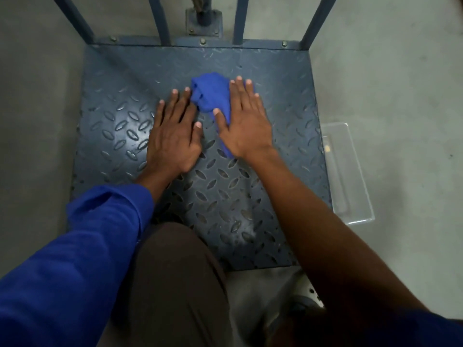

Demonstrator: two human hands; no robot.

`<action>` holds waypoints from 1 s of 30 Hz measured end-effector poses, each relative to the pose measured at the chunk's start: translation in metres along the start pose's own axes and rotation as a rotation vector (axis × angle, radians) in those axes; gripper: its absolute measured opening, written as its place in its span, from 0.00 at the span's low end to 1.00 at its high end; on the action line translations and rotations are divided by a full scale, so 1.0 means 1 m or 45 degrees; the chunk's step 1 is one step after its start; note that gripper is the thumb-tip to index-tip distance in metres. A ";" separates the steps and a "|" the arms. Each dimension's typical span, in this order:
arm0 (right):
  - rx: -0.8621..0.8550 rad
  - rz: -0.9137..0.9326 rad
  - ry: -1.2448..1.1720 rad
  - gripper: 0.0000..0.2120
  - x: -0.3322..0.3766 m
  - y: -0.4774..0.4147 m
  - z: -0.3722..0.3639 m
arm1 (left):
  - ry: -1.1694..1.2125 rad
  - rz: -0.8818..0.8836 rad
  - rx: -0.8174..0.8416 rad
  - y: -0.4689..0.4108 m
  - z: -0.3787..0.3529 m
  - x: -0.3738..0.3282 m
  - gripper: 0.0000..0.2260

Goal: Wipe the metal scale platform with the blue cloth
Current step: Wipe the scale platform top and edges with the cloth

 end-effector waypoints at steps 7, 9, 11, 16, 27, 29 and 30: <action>-0.164 -0.676 0.040 0.33 -0.111 -0.010 0.033 | -0.040 0.121 -0.032 -0.002 0.003 0.011 0.28; -0.116 -0.489 0.037 0.31 -0.060 -0.008 0.022 | -0.027 0.144 -0.040 -0.003 0.004 0.013 0.28; -0.026 -0.054 0.002 0.29 0.013 -0.002 0.003 | 0.005 0.183 -0.059 -0.002 0.005 0.016 0.28; 0.076 -0.093 0.078 0.32 0.008 -0.017 -0.004 | 0.008 0.231 -0.081 0.007 0.016 0.058 0.27; 0.161 0.094 -0.156 0.32 0.113 -0.049 -0.039 | -0.110 0.304 -0.066 -0.002 0.019 0.080 0.27; 0.125 0.096 -0.158 0.32 0.095 -0.019 -0.030 | -0.112 0.302 -0.078 -0.002 0.020 0.078 0.27; 0.089 0.039 -0.124 0.31 0.072 -0.006 -0.024 | -0.111 0.298 -0.076 -0.002 0.020 0.077 0.28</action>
Point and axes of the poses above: each hand's wrist, its own y-axis away from the middle knuckle, its own z-axis out of the back of the hand, x = y × z, the point moved 10 cm from there along -y, towards the middle knuckle, and after that the axes turned 3 degrees about -x, right-handed, at the moved point
